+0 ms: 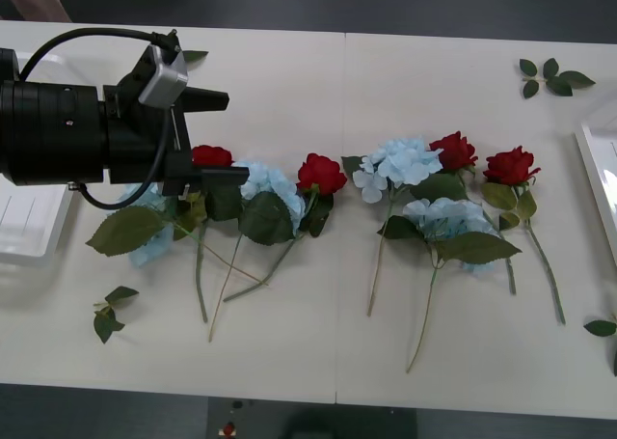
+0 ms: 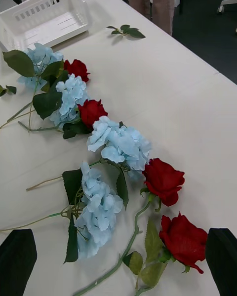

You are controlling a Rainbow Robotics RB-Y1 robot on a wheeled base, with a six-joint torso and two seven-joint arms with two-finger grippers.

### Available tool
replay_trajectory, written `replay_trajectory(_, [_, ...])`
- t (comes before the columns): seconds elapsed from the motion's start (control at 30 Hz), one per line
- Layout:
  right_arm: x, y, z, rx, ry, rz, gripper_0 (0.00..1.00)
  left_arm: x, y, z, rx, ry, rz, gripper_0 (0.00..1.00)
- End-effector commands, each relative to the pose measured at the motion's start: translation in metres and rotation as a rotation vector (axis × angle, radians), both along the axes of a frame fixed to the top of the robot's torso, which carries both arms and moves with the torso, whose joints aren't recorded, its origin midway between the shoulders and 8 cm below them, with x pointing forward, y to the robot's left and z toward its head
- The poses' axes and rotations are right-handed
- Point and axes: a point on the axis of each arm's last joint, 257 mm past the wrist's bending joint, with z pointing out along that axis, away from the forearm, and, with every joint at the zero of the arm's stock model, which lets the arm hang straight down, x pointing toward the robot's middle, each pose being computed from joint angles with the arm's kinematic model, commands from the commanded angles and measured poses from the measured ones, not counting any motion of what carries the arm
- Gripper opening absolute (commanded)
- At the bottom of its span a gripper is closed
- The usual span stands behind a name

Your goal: Put the red flowers into the right box and the blue flowers into the left box

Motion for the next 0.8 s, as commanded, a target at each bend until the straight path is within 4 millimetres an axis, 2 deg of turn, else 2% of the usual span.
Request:
replay_trajectory(0.03, [-0.002,0.008,-0.019,0.02,0.049,0.007,1.0,-0.011,-0.006,-0.016,-0.03,0.078,-0.013,1.0])
replay_trajectory(0.23, [-0.003,0.012,-0.026,-0.006,0.071,0.023,1.0,-0.013,0.006,-0.001,-0.105,0.174,-0.009,1.0])
replay_trajectory(0.47, [0.004,0.003,-0.038,-0.07,0.094,-0.011,1.0,-0.013,0.025,0.005,-0.161,0.434,0.095,1.0])
replay_trajectory(0.53, [0.006,-0.001,-0.042,-0.088,0.1,-0.026,1.0,-0.012,0.029,0.002,-0.175,0.513,0.14,1.0])
replay_trajectory(0.6, [0.008,-0.006,-0.048,-0.1,0.132,-0.062,1.0,-0.009,0.041,-0.01,-0.185,0.636,0.242,1.0])
replay_trajectory(0.7, [0.013,-0.015,-0.054,-0.086,0.207,-0.149,1.0,0.0,0.06,-0.025,-0.135,0.675,0.372,1.0])
replay_trajectory(0.8, [0.018,-0.023,-0.06,-0.07,0.273,-0.238,1.0,0.0,0.073,-0.039,-0.109,0.759,0.483,1.0])
